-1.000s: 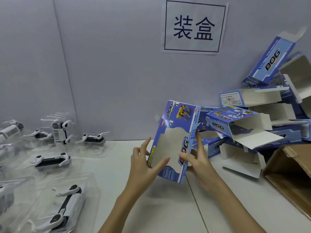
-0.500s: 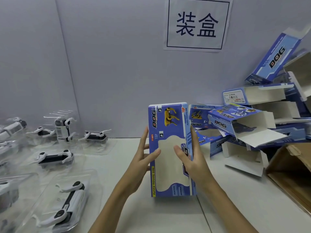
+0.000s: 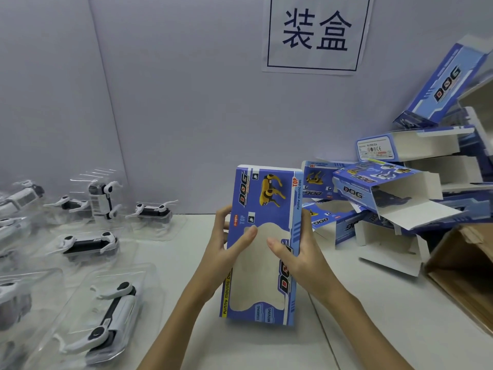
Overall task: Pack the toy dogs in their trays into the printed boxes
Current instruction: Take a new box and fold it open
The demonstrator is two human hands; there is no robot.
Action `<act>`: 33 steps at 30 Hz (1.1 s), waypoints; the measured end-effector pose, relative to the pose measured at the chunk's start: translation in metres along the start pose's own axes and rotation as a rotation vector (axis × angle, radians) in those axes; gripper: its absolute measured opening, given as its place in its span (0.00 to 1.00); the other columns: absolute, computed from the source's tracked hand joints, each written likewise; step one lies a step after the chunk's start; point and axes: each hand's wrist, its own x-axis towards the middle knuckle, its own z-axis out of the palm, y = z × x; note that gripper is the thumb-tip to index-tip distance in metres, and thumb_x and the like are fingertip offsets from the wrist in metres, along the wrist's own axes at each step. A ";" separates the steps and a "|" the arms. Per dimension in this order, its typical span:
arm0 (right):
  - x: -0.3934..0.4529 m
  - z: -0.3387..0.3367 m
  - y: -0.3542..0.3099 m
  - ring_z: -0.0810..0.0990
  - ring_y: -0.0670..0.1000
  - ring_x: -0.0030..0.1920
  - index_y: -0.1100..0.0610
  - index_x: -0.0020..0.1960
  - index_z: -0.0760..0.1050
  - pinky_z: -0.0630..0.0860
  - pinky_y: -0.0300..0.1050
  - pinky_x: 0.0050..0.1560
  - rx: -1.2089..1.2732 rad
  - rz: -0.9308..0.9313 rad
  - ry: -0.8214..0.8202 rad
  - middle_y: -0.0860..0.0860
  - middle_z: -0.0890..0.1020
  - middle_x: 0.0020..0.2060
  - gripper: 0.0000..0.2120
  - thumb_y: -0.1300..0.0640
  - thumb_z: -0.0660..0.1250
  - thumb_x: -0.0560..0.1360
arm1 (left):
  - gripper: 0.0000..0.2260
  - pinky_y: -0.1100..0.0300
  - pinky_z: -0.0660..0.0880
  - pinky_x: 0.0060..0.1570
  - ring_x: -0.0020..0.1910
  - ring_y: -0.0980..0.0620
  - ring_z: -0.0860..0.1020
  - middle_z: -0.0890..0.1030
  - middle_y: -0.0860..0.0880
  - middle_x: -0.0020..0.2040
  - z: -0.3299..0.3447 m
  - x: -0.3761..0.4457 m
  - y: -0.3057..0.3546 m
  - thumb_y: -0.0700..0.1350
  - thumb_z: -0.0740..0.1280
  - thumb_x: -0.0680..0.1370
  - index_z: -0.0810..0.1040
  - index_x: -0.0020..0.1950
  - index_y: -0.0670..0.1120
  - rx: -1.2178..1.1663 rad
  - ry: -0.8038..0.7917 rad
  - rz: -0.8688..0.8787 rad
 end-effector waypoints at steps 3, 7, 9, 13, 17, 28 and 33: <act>0.000 -0.001 0.000 0.83 0.43 0.61 0.27 0.72 0.58 0.80 0.33 0.52 0.002 -0.009 0.003 0.35 0.79 0.63 0.34 0.43 0.74 0.75 | 0.22 0.44 0.84 0.55 0.60 0.47 0.84 0.80 0.56 0.65 0.000 0.000 0.001 0.62 0.71 0.72 0.67 0.62 0.74 0.014 0.011 0.007; 0.002 -0.007 -0.002 0.83 0.42 0.60 0.23 0.74 0.52 0.82 0.36 0.48 0.016 -0.003 0.031 0.32 0.79 0.60 0.42 0.37 0.76 0.71 | 0.24 0.51 0.85 0.48 0.57 0.50 0.85 0.80 0.55 0.64 0.000 0.000 0.002 0.62 0.72 0.71 0.66 0.63 0.75 -0.012 0.034 -0.001; 0.003 -0.009 -0.002 0.83 0.41 0.60 0.25 0.74 0.54 0.82 0.35 0.47 0.019 0.006 0.036 0.31 0.80 0.59 0.42 0.37 0.77 0.70 | 0.28 0.50 0.85 0.48 0.57 0.50 0.85 0.81 0.56 0.63 0.000 0.001 0.003 0.62 0.72 0.71 0.64 0.66 0.78 -0.034 0.046 0.001; 0.003 -0.006 0.002 0.82 0.42 0.62 0.31 0.78 0.51 0.82 0.36 0.50 0.007 -0.003 0.117 0.41 0.81 0.63 0.46 0.43 0.79 0.73 | 0.37 0.48 0.84 0.52 0.60 0.50 0.84 0.81 0.57 0.65 -0.002 0.004 0.002 0.63 0.75 0.71 0.59 0.75 0.73 -0.077 0.055 -0.023; -0.001 0.005 0.009 0.78 0.41 0.65 0.30 0.76 0.60 0.80 0.36 0.56 -0.116 -0.047 0.138 0.40 0.78 0.66 0.33 0.48 0.73 0.79 | 0.32 0.60 0.83 0.40 0.52 0.56 0.85 0.84 0.60 0.55 0.000 0.005 0.000 0.65 0.78 0.68 0.65 0.66 0.74 -0.098 0.201 -0.061; -0.001 0.011 0.012 0.84 0.57 0.62 0.38 0.74 0.66 0.82 0.56 0.61 0.388 0.259 0.069 0.51 0.85 0.61 0.20 0.53 0.63 0.85 | 0.34 0.40 0.79 0.63 0.59 0.44 0.84 0.85 0.45 0.59 -0.014 0.006 -0.010 0.65 0.71 0.76 0.69 0.77 0.52 -0.251 0.079 -0.235; -0.002 0.020 0.010 0.85 0.58 0.60 0.49 0.71 0.73 0.84 0.57 0.58 0.271 0.313 0.052 0.56 0.85 0.61 0.16 0.48 0.63 0.85 | 0.27 0.50 0.84 0.47 0.55 0.41 0.86 0.86 0.42 0.60 -0.001 -0.002 -0.011 0.70 0.69 0.74 0.87 0.59 0.51 -0.501 -0.074 -0.422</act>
